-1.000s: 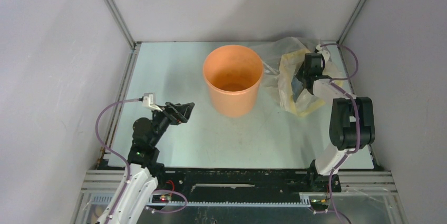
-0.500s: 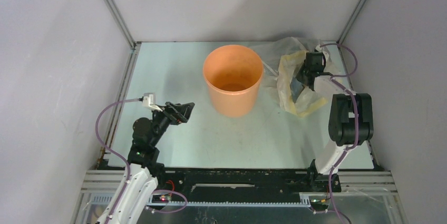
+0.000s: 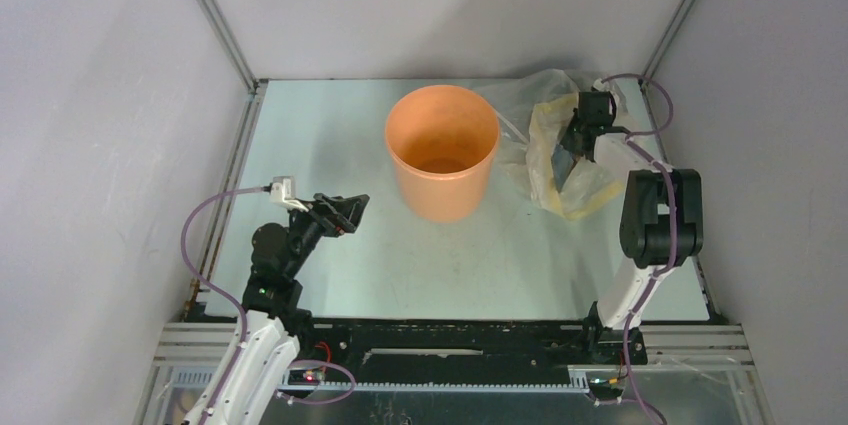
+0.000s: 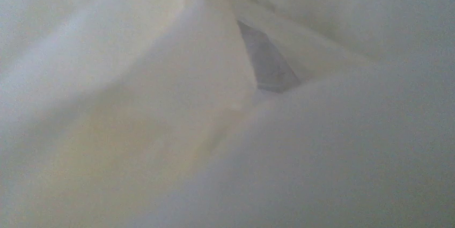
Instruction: Put the trash bags into the trash bin
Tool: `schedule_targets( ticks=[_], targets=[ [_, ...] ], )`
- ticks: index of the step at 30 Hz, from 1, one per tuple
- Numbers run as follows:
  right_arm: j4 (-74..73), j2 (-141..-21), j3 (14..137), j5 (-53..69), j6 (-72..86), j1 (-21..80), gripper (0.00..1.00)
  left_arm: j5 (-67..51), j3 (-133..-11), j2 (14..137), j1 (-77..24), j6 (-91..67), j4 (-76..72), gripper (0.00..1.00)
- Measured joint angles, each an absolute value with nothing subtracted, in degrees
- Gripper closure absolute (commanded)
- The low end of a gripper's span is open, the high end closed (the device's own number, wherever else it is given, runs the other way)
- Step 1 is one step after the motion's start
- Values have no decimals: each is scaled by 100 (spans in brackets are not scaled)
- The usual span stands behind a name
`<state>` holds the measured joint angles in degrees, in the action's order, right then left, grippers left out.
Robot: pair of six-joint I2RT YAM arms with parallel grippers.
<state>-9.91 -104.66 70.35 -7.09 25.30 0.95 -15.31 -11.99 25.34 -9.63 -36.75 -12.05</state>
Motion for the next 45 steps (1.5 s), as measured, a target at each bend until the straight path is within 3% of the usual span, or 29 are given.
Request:
schedule_targets(
  ticks=[8, 14, 19, 21, 22, 32, 45],
  targets=[
    [-1868, -9561, 7035, -751, 2508, 331, 91, -1538, -1199, 2534, -963, -3645, -1205, 4],
    [-2241, -8547, 7032, -462, 2497, 401, 94, -1546, -1199, 2512, -963, -3647, -1203, 4],
    [-2351, -8099, 7032, 73, 2506, 305, 91, -1549, -1199, 2512, -963, -3651, -1201, 4],
    [-2414, -8003, 7032, 235, 2504, 279, 79, -1551, -1199, 2512, -963, -3653, -1199, 4],
    [-2469, -7957, 7032, 294, 2493, 274, 78, -1553, -1199, 2515, -965, -3656, -1199, 4],
    [-2458, -8055, 6681, 274, 2255, 283, 83, -1573, -1199, 2547, -974, -3658, -1194, 4],
    [-2060, -8750, 6246, -148, 2095, 462, 83, -1575, -1199, 2585, -980, -3658, -1192, 4]
  ],
)
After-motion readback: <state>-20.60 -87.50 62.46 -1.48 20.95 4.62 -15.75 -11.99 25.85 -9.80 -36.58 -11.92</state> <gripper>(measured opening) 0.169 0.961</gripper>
